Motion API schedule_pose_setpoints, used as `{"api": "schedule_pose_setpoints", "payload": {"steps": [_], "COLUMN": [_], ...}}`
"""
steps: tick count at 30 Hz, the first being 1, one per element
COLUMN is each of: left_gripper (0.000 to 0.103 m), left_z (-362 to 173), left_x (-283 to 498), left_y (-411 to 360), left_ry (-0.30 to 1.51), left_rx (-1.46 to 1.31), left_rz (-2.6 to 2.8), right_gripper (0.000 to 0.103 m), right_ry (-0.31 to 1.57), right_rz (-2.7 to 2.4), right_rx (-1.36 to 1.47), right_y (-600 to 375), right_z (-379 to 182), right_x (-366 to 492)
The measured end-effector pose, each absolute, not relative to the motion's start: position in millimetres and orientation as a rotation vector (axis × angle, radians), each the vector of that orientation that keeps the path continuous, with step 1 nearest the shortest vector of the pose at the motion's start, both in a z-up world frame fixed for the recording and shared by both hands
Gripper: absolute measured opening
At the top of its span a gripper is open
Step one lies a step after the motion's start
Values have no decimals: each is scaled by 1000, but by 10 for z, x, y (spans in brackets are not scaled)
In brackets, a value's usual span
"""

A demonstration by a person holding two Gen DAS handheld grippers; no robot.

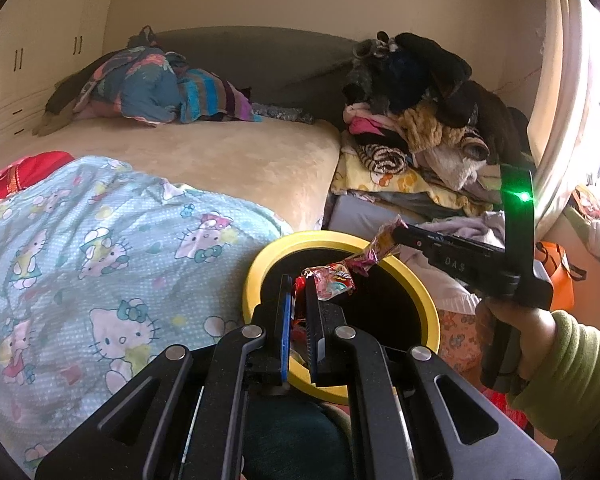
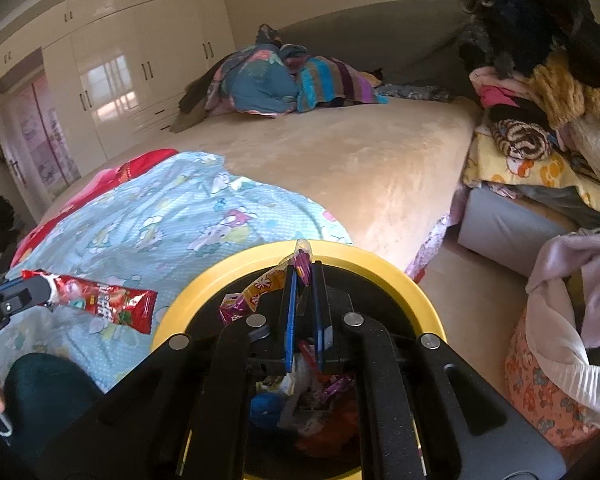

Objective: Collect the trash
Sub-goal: 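Lower both wrappers into the yellow bin and open both tools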

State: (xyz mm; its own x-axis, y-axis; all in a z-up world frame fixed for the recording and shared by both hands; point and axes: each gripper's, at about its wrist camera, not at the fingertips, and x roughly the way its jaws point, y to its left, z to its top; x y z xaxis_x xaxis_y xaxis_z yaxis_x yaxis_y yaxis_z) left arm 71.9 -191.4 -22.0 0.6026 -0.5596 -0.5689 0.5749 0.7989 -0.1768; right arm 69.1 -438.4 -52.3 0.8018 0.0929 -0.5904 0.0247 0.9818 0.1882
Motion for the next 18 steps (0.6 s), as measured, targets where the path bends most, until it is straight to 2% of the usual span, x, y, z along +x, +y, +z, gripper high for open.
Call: {"api": "schedule_pose_setpoints", "payload": {"steps": [18], "left_gripper": [7], "left_z": [-571], "left_x": [731], "left_y": [-2343], "left_ry": [730], "left_rx": [129], "left_rz": [-711], "right_gripper": [4], "right_ry": [697], "right_rz": [-23], "right_rx": [227], "right_y": [-4624], "right_z": [-781], "right_x": [720]}}
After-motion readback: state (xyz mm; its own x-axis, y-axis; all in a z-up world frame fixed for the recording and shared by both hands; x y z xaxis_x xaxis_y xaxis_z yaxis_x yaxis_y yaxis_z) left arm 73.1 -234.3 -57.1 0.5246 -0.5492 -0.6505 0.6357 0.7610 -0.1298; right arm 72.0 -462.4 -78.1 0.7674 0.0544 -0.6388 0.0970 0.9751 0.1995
